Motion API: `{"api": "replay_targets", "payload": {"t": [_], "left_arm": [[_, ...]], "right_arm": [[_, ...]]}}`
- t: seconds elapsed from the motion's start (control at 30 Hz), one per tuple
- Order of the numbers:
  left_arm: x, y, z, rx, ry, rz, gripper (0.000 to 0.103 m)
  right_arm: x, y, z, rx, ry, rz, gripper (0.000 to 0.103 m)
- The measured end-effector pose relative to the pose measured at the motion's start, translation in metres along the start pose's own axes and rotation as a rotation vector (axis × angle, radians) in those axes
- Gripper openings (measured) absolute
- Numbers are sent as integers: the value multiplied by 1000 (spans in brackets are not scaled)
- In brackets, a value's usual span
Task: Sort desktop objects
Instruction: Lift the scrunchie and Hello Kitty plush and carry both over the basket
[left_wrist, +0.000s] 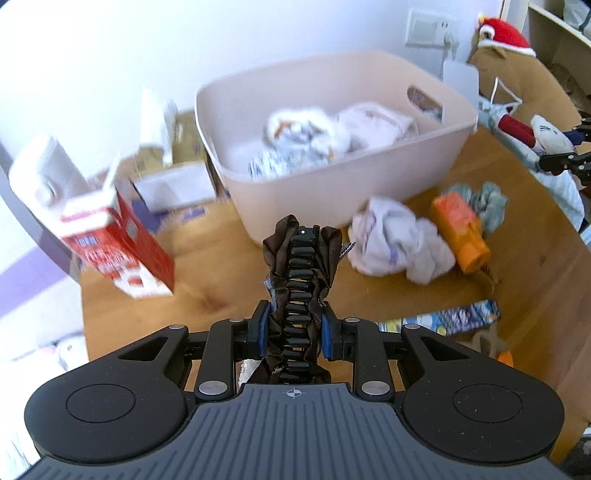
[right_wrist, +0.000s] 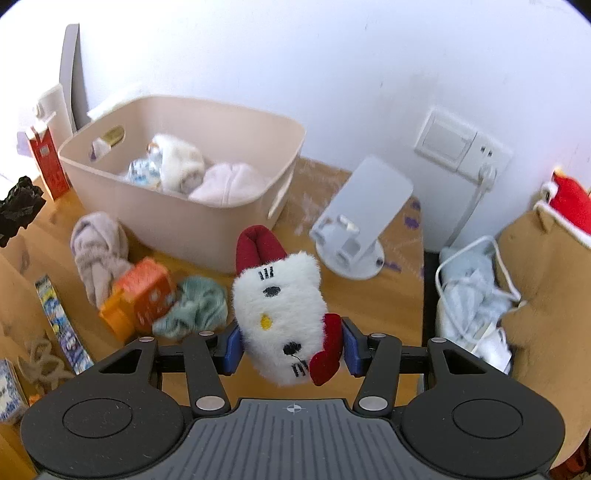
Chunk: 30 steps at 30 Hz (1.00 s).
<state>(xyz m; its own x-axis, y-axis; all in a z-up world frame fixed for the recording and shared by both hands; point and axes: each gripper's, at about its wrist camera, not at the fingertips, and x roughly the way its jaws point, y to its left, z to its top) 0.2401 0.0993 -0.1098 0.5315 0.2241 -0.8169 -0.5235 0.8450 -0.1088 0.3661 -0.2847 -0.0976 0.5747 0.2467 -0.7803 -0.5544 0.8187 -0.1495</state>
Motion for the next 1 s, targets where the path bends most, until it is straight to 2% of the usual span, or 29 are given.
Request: {"api": "replay_targets", "payload": {"t": [0.4,0.53,1.0], "left_arm": [[-27,2,45,26,-118,-10,27],[-30,2,64,28,-153,20,27],[-15,10,114,11,-215,49,27]], "right_arm": [[-12,4,44,-8,-92,9,50],[-15,8,61,-19,-129,14,50],[-6,22,114,-46,-207,20,50]]}}
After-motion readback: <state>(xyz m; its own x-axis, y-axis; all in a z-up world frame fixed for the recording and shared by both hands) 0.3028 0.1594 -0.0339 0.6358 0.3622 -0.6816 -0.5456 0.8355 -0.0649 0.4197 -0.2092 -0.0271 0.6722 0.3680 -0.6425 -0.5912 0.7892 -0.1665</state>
